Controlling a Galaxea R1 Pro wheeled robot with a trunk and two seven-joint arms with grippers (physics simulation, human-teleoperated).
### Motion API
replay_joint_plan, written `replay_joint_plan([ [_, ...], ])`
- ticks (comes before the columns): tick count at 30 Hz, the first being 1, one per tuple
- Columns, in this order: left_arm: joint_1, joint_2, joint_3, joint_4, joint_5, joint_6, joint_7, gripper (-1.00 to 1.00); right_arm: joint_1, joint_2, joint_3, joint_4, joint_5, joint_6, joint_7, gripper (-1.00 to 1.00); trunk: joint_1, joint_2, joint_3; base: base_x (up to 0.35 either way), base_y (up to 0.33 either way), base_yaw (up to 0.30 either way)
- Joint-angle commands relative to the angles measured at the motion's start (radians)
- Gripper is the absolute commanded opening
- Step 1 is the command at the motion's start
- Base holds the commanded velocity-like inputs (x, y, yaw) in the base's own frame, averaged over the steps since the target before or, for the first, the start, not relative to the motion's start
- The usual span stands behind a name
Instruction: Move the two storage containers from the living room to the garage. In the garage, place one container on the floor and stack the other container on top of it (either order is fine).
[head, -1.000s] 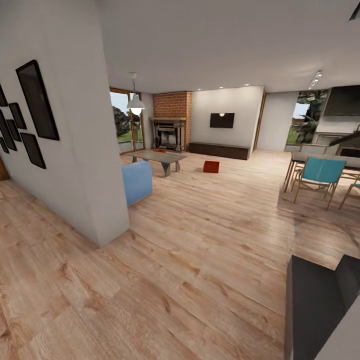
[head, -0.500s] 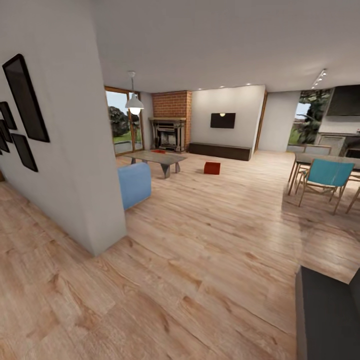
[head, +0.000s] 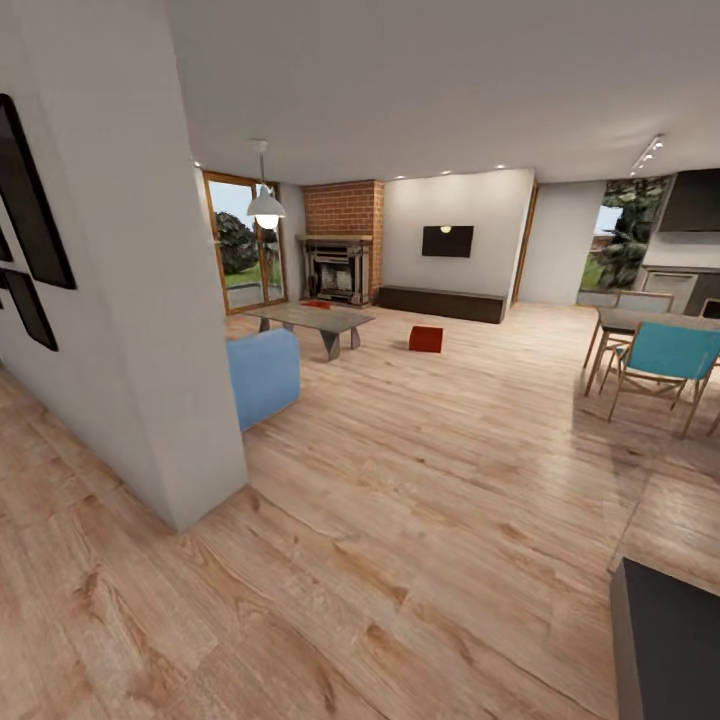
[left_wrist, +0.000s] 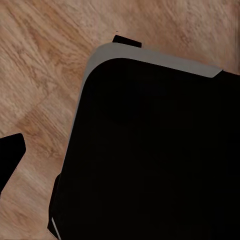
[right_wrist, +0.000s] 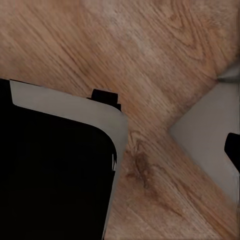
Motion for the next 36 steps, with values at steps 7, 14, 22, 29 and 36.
replay_joint_plan([
  [7, 0.0, 0.0, 0.0, 0.0, 0.004, -0.003, 0.002, 1.0, -0.001, 0.0, 0.003, 0.002, 0.001, -0.005, 0.002, 1.0, 0.001, 0.0, -0.001, 0.324, 0.0, 0.0],
  [14, 0.0, 0.0, 0.0, 0.0, 0.004, -0.003, 0.002, 1.0, -0.001, -0.001, 0.003, 0.002, 0.001, -0.005, 0.002, 1.0, 0.001, 0.0, -0.001, 0.324, 0.0, 0.0],
  [22, 0.0, 0.0, 0.0, 0.0, 0.004, -0.003, 0.003, 1.0, -0.001, -0.001, 0.003, 0.001, 0.001, -0.005, 0.002, 1.0, 0.001, 0.0, -0.001, 0.324, 0.0, 0.0],
  [29, 0.0, 0.0, 0.0, 0.0, 0.004, -0.003, 0.003, 1.0, -0.001, 0.0, 0.003, 0.002, 0.001, -0.005, 0.002, 1.0, 0.001, 0.0, -0.001, 0.323, 0.0, 0.0],
  [36, 0.0, 0.0, 0.0, 0.0, 0.004, -0.003, 0.003, 1.0, -0.001, -0.001, 0.003, 0.002, 0.001, -0.005, 0.002, 1.0, 0.001, 0.0, -0.001, 0.324, 0.0, 0.0],
])
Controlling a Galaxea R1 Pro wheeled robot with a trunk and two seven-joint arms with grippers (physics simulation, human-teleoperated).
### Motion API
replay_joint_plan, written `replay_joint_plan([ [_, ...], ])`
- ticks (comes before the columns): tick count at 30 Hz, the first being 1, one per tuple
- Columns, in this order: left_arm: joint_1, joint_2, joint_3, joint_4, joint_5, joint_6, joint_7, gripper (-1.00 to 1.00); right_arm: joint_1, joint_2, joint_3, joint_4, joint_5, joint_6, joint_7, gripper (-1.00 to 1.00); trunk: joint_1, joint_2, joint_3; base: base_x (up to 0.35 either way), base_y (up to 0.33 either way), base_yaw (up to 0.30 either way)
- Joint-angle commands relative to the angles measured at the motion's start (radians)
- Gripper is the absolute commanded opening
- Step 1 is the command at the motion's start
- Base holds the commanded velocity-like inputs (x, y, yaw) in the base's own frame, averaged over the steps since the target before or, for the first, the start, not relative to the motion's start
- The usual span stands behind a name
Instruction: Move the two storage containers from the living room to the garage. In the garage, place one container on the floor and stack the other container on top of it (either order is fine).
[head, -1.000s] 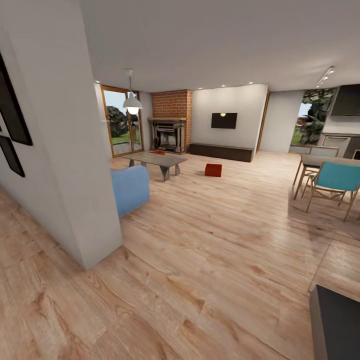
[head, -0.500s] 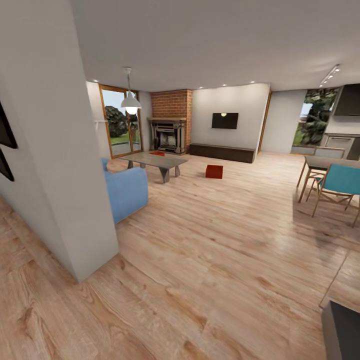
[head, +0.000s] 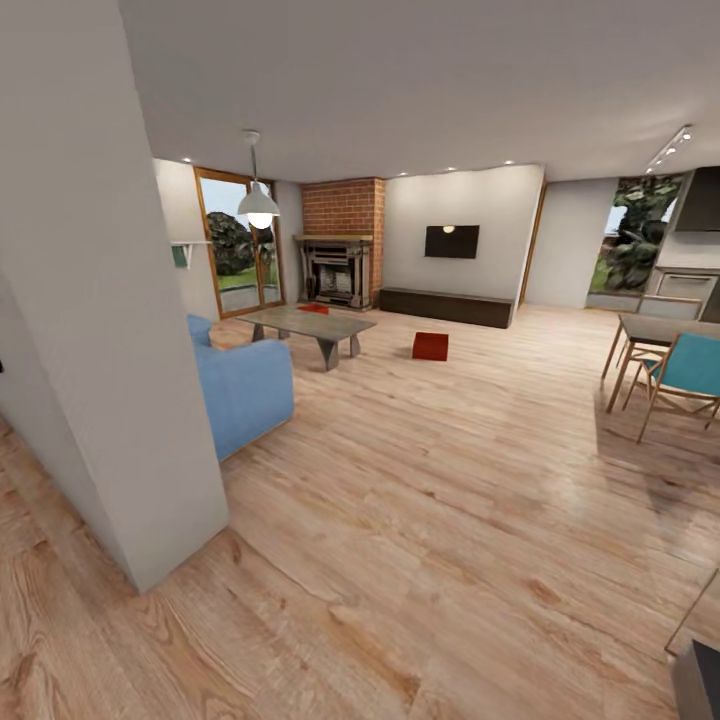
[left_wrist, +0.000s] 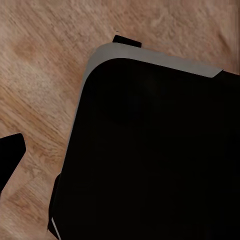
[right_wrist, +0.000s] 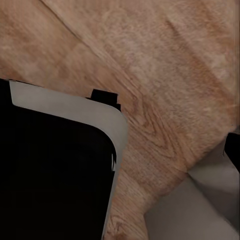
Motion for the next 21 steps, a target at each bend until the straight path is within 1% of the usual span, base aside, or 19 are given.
replay_joint_plan([
  [1, 0.0, 0.0, 0.0, 0.0, 0.004, -0.003, 0.002, 1.0, -0.001, 0.0, 0.003, 0.002, 0.001, -0.005, 0.002, 1.0, 0.001, 0.0, -0.001, 0.324, 0.0, 0.0],
  [21, 0.0, 0.0, 0.0, 0.0, 0.004, -0.003, 0.003, 1.0, -0.001, 0.001, 0.001, 0.003, 0.0, -0.006, 0.002, 1.0, 0.001, 0.0, -0.001, 0.323, 0.0, 0.0],
])
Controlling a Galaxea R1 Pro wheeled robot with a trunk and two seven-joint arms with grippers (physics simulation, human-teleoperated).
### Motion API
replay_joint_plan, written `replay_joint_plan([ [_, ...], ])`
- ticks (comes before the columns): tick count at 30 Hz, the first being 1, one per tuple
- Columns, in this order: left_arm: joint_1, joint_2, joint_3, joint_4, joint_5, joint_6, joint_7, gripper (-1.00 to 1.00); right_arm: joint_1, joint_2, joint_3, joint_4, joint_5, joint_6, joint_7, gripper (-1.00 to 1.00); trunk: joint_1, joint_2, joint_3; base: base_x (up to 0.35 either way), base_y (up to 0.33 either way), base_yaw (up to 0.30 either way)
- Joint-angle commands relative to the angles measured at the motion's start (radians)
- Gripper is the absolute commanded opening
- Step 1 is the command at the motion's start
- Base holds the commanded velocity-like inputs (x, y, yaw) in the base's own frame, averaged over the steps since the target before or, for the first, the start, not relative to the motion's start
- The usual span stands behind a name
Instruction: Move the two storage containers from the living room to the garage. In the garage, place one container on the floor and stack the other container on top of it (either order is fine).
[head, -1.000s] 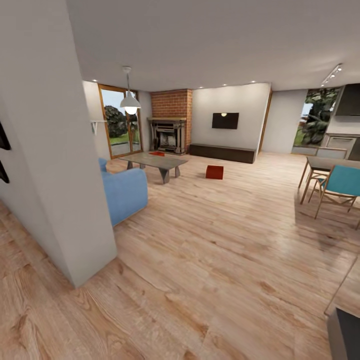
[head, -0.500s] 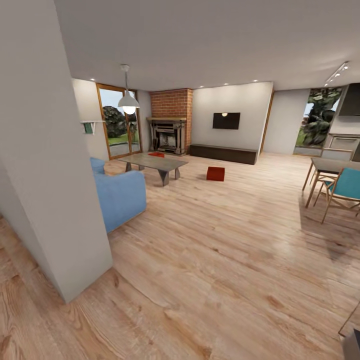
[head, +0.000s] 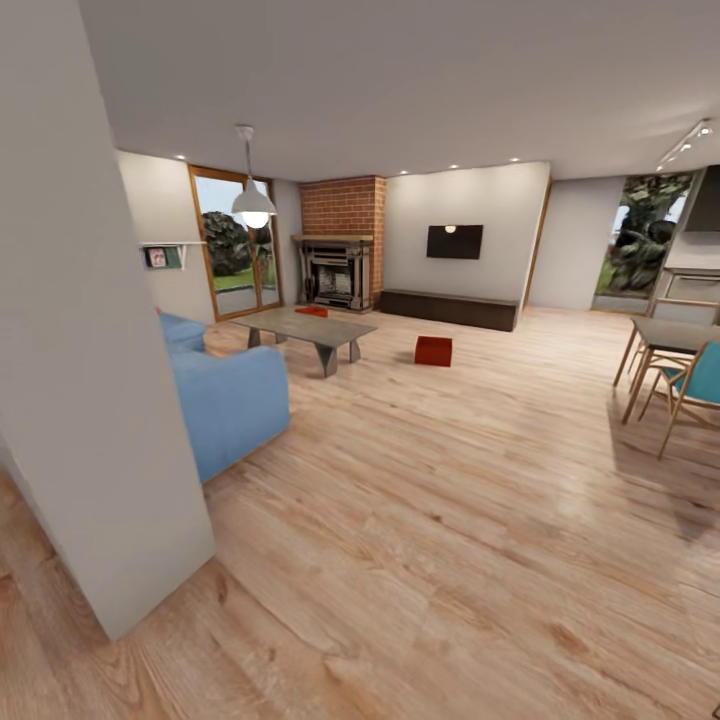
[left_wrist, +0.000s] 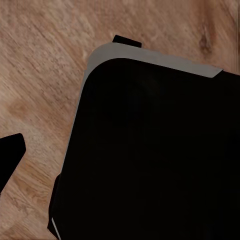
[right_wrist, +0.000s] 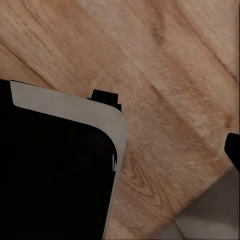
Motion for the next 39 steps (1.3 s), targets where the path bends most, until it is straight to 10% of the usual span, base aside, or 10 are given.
replay_joint_plan([
  [1, 0.0, 0.0, 0.0, 0.0, 0.004, -0.003, 0.003, 1.0, -0.001, 0.0, 0.002, 0.002, 0.001, -0.005, 0.002, 1.0, 0.001, 0.0, -0.001, 0.324, 0.0, 0.0],
  [39, 0.0, 0.0, 0.0, 0.0, 0.004, -0.004, 0.003, 1.0, -0.001, 0.002, 0.002, 0.002, 0.001, -0.005, 0.002, 1.0, 0.001, 0.0, -0.001, 0.323, 0.0, -0.209],
])
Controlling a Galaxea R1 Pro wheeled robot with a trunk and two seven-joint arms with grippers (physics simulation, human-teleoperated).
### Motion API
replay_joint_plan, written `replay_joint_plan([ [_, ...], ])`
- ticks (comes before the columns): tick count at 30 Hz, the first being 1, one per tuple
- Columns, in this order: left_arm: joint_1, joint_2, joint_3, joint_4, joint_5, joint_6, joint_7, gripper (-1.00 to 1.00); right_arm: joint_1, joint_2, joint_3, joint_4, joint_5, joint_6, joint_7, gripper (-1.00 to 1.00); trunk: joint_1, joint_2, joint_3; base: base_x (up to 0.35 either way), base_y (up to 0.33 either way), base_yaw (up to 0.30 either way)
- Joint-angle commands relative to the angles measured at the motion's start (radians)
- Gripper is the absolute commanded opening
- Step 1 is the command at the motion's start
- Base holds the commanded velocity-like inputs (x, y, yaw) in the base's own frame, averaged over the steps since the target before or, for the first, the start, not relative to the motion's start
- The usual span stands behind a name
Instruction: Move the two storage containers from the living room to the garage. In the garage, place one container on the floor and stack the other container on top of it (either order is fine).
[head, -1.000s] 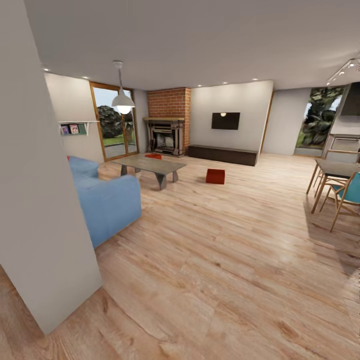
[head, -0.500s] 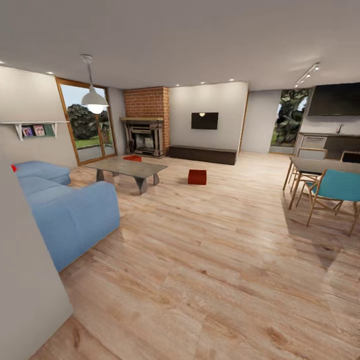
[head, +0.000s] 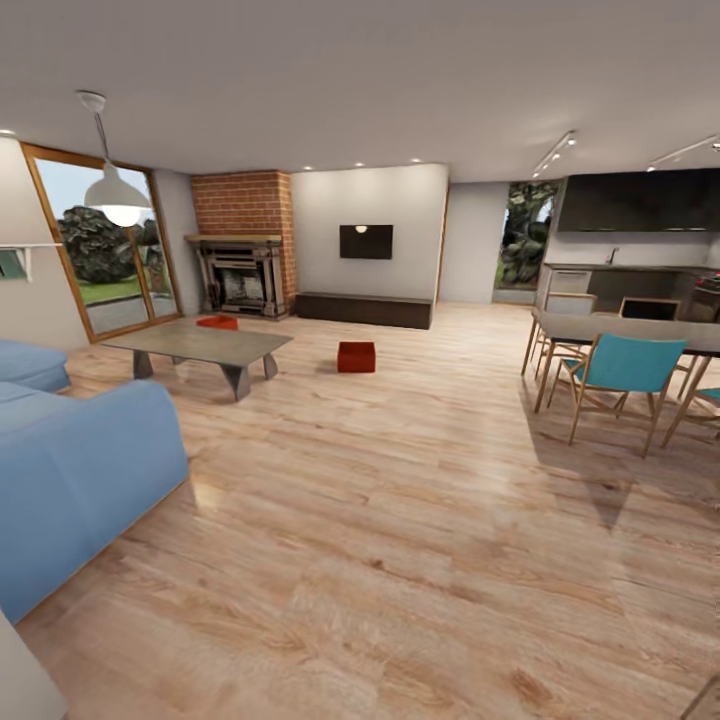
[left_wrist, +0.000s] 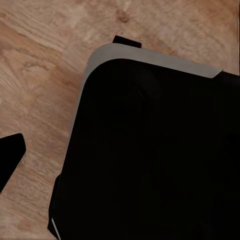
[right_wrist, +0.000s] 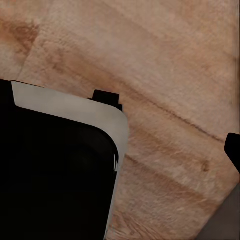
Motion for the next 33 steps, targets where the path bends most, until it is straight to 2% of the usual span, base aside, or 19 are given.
replay_joint_plan([
  [1, 0.0, 0.0, 0.0, 0.0, 0.004, -0.003, 0.003, 1.0, -0.001, 0.0, 0.003, 0.002, 0.001, -0.004, 0.002, 1.0, 0.001, 0.0, -0.001, 0.323, 0.0, -0.248],
  [7, 0.0, 0.0, 0.0, 0.0, 0.004, -0.003, 0.003, 1.0, -0.001, 0.0, 0.003, 0.002, 0.001, -0.004, 0.002, 1.0, 0.001, 0.0, -0.001, 0.323, 0.0, -0.172],
  [33, 0.0, 0.0, 0.0, 0.0, 0.004, -0.003, 0.002, 1.0, -0.001, -0.002, 0.004, 0.002, 0.002, -0.003, 0.002, 1.0, 0.001, 0.0, -0.001, 0.323, 0.0, -0.004],
])
